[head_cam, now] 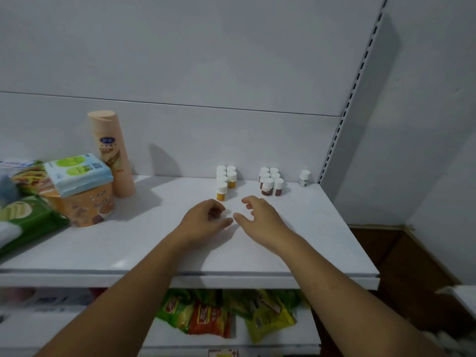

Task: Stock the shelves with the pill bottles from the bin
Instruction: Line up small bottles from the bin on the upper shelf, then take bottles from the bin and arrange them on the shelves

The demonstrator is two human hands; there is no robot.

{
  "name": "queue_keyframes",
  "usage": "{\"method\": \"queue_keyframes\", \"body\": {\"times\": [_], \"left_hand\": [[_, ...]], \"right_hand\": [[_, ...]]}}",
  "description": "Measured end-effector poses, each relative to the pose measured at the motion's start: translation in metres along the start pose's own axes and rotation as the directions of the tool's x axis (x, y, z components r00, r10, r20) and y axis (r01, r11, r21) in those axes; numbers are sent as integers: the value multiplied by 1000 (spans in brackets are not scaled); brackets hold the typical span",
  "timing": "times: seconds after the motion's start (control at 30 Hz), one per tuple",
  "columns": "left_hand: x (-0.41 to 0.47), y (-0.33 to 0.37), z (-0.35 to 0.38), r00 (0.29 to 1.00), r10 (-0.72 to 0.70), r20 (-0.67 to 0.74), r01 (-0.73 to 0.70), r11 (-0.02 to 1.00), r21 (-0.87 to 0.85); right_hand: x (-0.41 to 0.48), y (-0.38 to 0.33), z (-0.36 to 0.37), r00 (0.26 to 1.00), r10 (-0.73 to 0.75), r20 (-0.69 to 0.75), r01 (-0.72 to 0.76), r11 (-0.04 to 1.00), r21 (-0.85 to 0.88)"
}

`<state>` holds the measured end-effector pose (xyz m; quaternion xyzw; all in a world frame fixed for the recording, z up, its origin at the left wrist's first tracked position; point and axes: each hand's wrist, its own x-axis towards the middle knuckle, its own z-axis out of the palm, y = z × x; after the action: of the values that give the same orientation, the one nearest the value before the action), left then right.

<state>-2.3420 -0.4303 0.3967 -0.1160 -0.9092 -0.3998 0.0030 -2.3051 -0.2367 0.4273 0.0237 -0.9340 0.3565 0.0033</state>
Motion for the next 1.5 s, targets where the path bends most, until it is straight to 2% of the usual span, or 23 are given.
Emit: {"method": "queue_keyframes", "body": {"times": [0.13,0.2,0.27,0.33,0.4,0.5,0.7,0.87,0.97,1.13,1.23,1.33,1.43,1.5], "left_hand": [[-27,28,-1,996,1,87,-12,991,130],[-62,46,11,994,110,15,-111,964,242],[-109,65,28,956,282,-80,-244,918,312],[-157,81,48,923,370,-101,-312,877,366],[-199,91,75,924,372,-92,-309,864,397],[-252,91,119,957,288,-43,-247,881,404],[-318,71,183,996,85,42,-94,921,377],[-350,40,214,993,-81,91,51,955,292],[-362,12,232,963,-208,173,158,951,265],[-371,-39,267,872,-396,288,341,913,224],[-361,-69,290,855,-405,324,340,909,241],[-338,-101,312,852,-382,359,304,917,257],[-305,-128,337,855,-338,392,244,931,271],[-284,-143,351,849,-276,451,149,943,298]], "right_hand": [[-74,13,-23,992,-115,58,124,975,-186],[-112,25,-34,983,-181,43,186,956,-226],[-147,43,-43,967,-256,8,252,945,-211],[-182,67,-46,947,-320,-33,307,928,-210],[-216,93,-44,935,-347,-73,328,924,-196],[-262,130,-36,927,-355,-120,338,930,-144],[-321,200,-6,986,-164,21,166,982,-91],[-347,247,21,986,54,155,-56,998,7],[-357,274,36,959,184,214,-191,982,8],[-368,314,65,894,369,255,-381,924,-1],[-363,330,90,851,435,295,-450,893,-20],[-345,338,121,826,453,335,-455,887,-77],[-320,350,158,830,443,338,-433,895,-111],[-302,353,176,844,429,323,-399,903,-157]]}}
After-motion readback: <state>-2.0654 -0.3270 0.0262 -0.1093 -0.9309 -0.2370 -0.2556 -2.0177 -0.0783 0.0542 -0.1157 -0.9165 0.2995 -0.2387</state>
